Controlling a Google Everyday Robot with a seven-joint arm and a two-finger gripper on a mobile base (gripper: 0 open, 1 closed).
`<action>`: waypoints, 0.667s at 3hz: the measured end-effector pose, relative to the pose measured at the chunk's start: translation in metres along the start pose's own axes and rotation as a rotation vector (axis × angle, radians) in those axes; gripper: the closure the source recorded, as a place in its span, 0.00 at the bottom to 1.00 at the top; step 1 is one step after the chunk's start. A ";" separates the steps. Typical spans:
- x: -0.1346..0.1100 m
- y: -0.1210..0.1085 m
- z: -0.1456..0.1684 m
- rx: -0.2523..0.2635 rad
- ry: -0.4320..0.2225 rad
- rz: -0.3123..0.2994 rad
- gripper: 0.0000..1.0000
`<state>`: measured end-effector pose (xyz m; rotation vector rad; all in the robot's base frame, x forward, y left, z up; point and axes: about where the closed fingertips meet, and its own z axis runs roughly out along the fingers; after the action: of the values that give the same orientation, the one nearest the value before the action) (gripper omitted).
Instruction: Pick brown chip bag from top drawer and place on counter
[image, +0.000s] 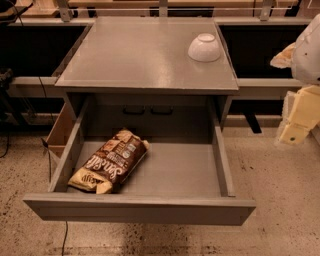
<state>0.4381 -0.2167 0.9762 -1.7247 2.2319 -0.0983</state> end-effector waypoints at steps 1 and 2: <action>0.000 0.000 0.000 0.000 0.000 0.000 0.00; -0.025 -0.016 0.034 -0.027 -0.065 -0.076 0.00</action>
Offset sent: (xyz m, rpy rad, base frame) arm 0.0520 0.0367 -0.0420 0.0784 0.0070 0.1554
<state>0.4684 -0.1920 0.9533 -1.8008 2.1314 -0.0289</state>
